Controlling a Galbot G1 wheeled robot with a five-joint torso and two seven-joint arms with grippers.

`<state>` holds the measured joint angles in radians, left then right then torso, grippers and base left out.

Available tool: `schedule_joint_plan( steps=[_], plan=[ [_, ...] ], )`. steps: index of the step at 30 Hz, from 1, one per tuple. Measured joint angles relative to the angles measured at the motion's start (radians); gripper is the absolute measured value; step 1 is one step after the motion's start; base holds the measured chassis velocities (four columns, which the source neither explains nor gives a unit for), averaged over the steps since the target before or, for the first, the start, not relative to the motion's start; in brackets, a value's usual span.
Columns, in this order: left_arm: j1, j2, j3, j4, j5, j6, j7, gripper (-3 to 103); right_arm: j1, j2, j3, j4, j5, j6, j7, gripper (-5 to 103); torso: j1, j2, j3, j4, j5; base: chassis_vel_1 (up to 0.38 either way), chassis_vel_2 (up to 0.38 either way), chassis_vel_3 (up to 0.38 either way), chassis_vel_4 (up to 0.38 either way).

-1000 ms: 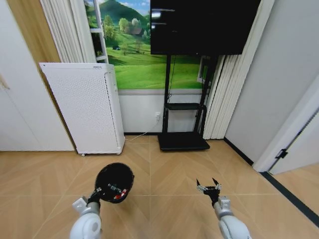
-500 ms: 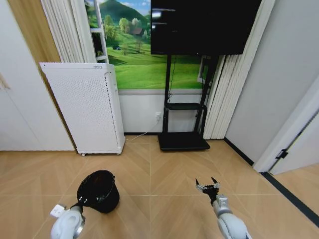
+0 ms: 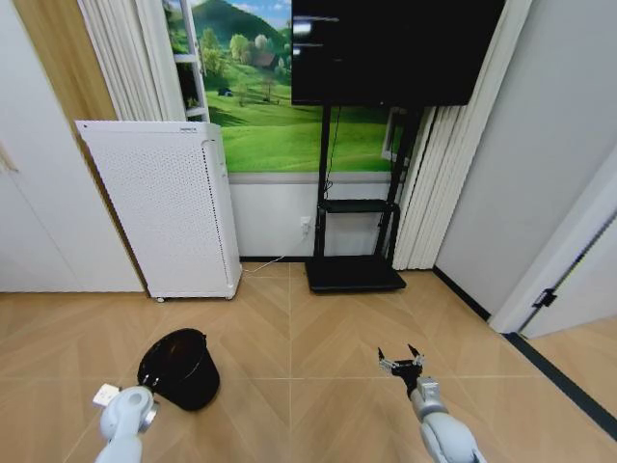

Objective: Pick up the trash bin and place the garbage on the floor into it.

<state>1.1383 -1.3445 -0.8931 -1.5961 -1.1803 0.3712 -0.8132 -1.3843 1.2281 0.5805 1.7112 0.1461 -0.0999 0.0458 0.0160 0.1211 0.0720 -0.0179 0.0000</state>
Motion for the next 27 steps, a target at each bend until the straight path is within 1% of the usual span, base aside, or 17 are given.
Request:
schedule_joint_plan(
  steps=[4,9,12,14,15,16,18,19,21,22,25,27],
  plan=[
    [-0.024,0.011,0.000,0.027,0.000,0.001,0.004,4,-0.004,0.000,0.004,-0.002,0.000,0.004,0.000,100,0.000,0.000,0.000,0.0000,0.0000,0.000,0.000,0.000,0.000],
    [-0.084,0.014,-0.003,0.104,-0.005,0.007,0.012,4,-0.013,-0.002,0.008,-0.010,0.000,0.018,-0.002,100,0.000,0.000,0.000,-0.0001,0.0000,0.000,0.000,0.000,0.000],
    [-0.104,0.013,0.001,0.122,-0.001,0.006,0.004,4,-0.016,-0.002,0.010,-0.010,0.000,0.023,-0.004,100,0.000,0.000,0.000,-0.0002,0.0000,0.000,0.000,0.000,0.000],
    [-0.117,0.007,0.008,0.125,0.005,0.005,-0.030,4,-0.017,0.002,0.010,-0.011,-0.003,0.029,-0.003,100,0.000,0.000,0.000,-0.0001,0.0000,0.000,0.000,0.000,0.000],
    [-0.117,0.007,0.008,0.125,0.005,0.005,-0.030,4,-0.017,0.002,0.010,-0.011,-0.003,0.029,-0.003,100,0.000,0.000,0.000,-0.0001,0.0000,0.000,0.000,0.000,0.000],
    [-0.126,0.001,0.015,0.125,0.007,0.004,-0.068,4,-0.020,0.006,0.007,-0.011,-0.007,0.033,-0.003,100,0.000,0.000,0.000,0.0001,0.0001,0.000,0.000,0.000,0.000],
    [-0.143,-0.004,0.026,0.130,0.014,0.001,-0.125,4,-0.025,0.013,0.006,-0.010,-0.012,0.037,-0.003,100,0.000,0.000,0.000,0.0000,0.0000,0.000,0.000,0.000,0.000],
    [-0.143,-0.004,0.026,0.130,0.014,0.001,-0.125,4,-0.025,0.013,0.006,-0.010,-0.012,0.037,-0.003,100,0.000,0.000,0.000,0.0000,0.0000,0.000,0.000,0.000,0.000],
    [-0.166,-0.004,0.034,0.144,0.032,-0.008,-0.163,4,-0.027,0.018,0.005,-0.013,-0.020,0.048,-0.003,100,0.000,0.000,0.000,0.0000,0.0000,0.000,0.000,0.000,0.000],
    [-0.166,-0.004,0.034,0.144,0.032,-0.008,-0.163,4,-0.027,0.018,0.005,-0.013,-0.020,0.048,-0.003,100,0.000,0.000,0.000,0.0000,0.0000,0.000,0.000,0.000,0.000],
    [-0.205,0.005,0.044,0.170,0.043,-0.014,-0.189,4,-0.035,0.023,0.005,-0.016,-0.027,0.064,-0.003,100,0.000,0.000,0.000,-0.0001,0.0001,0.000,0.000,0.000,0.000],
    [-0.219,0.010,0.047,0.182,0.048,-0.015,-0.189,4,-0.037,0.025,0.005,-0.016,-0.029,0.066,-0.003,100,0.000,0.000,0.000,-0.0001,0.0001,0.000,0.000,0.000,0.000]
  ],
)
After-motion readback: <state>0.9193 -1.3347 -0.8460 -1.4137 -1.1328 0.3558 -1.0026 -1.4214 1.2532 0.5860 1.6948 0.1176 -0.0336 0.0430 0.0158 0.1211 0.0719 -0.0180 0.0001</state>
